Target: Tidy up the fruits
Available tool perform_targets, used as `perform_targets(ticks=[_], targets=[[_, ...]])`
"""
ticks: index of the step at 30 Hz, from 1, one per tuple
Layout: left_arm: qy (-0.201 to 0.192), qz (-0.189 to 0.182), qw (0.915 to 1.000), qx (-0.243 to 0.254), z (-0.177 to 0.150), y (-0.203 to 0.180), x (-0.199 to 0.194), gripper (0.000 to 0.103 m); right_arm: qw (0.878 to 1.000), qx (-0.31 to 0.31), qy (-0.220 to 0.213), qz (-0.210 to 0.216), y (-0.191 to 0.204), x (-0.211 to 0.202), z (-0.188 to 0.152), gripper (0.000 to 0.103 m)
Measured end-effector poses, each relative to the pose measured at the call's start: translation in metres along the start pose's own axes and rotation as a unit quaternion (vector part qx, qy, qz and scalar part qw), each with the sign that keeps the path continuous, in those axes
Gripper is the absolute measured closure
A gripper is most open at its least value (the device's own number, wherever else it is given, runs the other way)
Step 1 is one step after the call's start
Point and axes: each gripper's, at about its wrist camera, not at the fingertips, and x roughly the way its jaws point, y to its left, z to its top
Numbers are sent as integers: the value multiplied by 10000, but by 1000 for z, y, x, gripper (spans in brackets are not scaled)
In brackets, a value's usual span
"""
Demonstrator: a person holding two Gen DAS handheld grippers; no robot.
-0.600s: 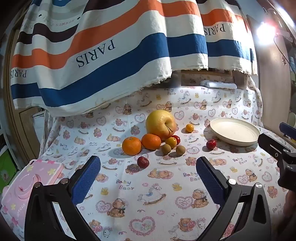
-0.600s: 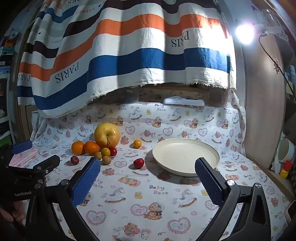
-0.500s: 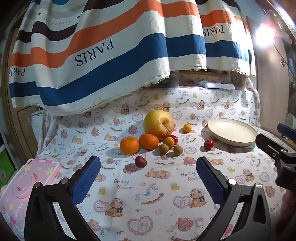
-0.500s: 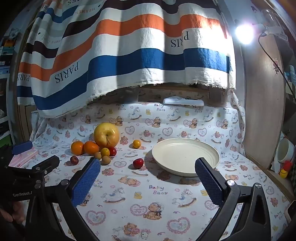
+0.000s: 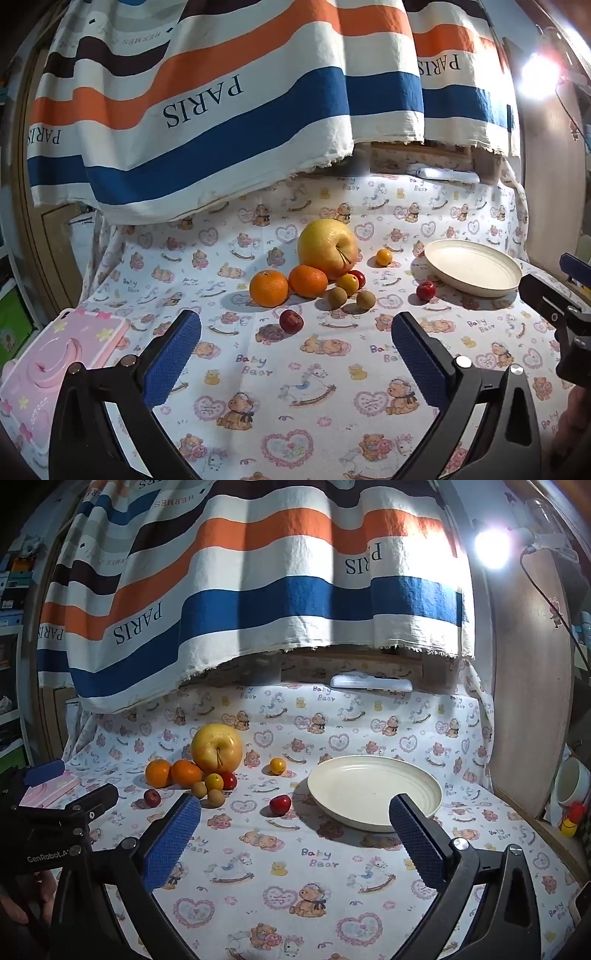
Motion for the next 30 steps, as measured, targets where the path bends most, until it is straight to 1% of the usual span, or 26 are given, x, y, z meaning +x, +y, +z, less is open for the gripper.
perform_targets(ticks=[4, 16, 20, 21, 23, 26, 30], targets=[[10, -104, 9999, 22, 2, 1, 0, 1, 10000, -33, -5, 15, 4, -1, -1, 0], [-65, -71, 9999, 96, 3, -2, -3, 1, 10000, -37, 14, -18, 1, -2, 1, 0], [-128, -47, 9998, 110, 4, -1, -6, 1, 9999, 26, 41, -149, -2, 0, 1, 0], [-145, -60, 9998, 105, 4, -1, -6, 0, 9999, 40, 46, -151, -3, 0, 1, 0], [-185, -207, 9996, 49, 4, 1, -8, 1, 9998, 42, 37, -191, -4, 0, 2, 0], [-189, -114, 9997, 37, 4, 0, -8, 0, 9998, -17, 29, -182, -1, -1, 2, 0], [-193, -108, 9997, 38, 4, 0, -8, 0, 9999, 5, 107, -116, -2, 1, 2, 0]])
